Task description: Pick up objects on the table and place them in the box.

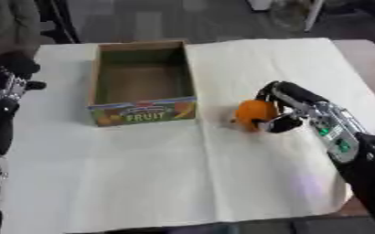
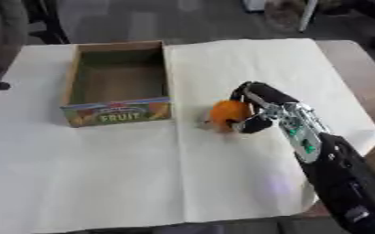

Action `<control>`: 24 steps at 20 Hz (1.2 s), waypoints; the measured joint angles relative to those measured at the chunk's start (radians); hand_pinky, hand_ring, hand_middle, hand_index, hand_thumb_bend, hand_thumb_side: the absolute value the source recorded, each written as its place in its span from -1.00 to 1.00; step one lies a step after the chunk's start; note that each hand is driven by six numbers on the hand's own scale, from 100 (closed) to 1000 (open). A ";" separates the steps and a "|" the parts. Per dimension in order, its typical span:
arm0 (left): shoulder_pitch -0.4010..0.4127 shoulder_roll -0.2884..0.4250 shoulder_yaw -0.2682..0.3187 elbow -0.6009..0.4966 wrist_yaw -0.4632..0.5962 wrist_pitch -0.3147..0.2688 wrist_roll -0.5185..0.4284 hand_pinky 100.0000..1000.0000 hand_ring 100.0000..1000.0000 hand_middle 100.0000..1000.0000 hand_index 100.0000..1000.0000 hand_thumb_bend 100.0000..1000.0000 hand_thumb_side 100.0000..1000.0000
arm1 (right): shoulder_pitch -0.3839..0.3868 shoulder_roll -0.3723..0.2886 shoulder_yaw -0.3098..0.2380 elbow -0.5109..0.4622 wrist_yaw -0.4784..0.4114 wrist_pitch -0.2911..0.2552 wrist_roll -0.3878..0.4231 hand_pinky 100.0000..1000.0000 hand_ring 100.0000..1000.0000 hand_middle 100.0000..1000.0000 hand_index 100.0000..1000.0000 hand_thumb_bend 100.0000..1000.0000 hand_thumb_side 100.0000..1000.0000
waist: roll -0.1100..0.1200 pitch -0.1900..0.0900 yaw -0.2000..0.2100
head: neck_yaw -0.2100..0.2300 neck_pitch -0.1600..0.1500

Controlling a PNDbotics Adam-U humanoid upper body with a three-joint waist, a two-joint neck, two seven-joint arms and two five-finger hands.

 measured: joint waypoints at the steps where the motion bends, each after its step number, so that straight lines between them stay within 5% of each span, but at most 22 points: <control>1: 0.000 0.000 0.000 0.000 0.000 0.000 0.000 0.17 0.42 0.14 0.36 -0.24 -0.33 | -0.007 0.000 -0.001 -0.009 -0.008 0.005 -0.018 -0.56 -0.24 -0.46 -0.12 -1.00 -0.90 | 0.000 -0.001 0.000 | 0.000 0.000; 14: 0.000 0.000 -0.003 0.000 0.000 0.001 -0.005 0.17 0.42 0.14 0.36 -0.23 -0.33 | -0.174 -0.020 0.025 -0.050 -0.075 0.025 -0.101 -0.58 -0.25 -0.47 -0.14 -1.00 -0.92 | -0.007 -0.012 0.024 | -0.001 0.000; 24: -0.011 -0.006 -0.017 0.000 0.002 0.004 -0.020 0.17 0.41 0.14 0.36 -0.23 -0.33 | -0.360 0.059 0.033 0.105 -0.088 0.031 -0.110 -0.57 -0.23 -0.47 -0.14 -1.00 -0.94 | -0.009 -0.008 0.086 | -0.024 0.000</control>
